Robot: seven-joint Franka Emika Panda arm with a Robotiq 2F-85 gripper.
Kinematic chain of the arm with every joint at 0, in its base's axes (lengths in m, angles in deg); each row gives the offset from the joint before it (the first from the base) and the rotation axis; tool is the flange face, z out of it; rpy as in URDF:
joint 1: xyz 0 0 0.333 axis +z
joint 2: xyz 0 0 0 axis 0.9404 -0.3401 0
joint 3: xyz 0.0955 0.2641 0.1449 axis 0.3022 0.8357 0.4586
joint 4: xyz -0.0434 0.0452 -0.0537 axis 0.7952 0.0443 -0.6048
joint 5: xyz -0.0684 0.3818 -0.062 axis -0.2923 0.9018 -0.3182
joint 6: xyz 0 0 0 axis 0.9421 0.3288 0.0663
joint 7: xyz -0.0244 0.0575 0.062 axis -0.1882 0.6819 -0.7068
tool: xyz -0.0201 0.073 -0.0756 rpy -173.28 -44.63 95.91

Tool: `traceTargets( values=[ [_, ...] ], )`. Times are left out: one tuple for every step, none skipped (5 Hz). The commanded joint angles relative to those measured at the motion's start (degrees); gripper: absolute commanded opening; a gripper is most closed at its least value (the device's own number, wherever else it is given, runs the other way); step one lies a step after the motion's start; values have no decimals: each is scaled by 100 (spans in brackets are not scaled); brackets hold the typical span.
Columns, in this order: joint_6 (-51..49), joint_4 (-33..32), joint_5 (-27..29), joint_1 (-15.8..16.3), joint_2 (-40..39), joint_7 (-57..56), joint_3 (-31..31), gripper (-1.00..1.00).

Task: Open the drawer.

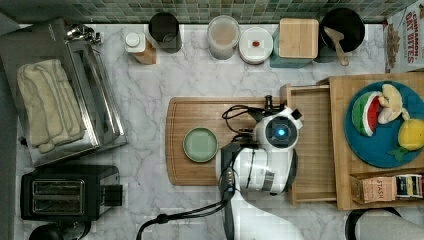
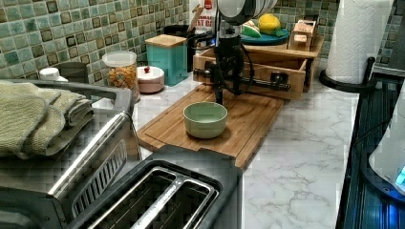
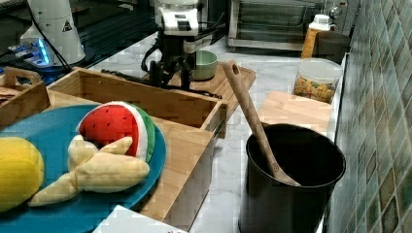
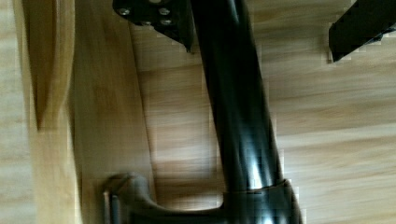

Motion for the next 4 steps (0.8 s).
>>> traceTargets(
  values=[
    [-322,-142,481,719,476,-212,1279,100],
    [-323,-143,473,691,475,-208,1307,100],
    [-322,-145,472,687,475,-206,1311,100],
    [-321,-144,475,697,475,-209,1301,100]
  ],
)
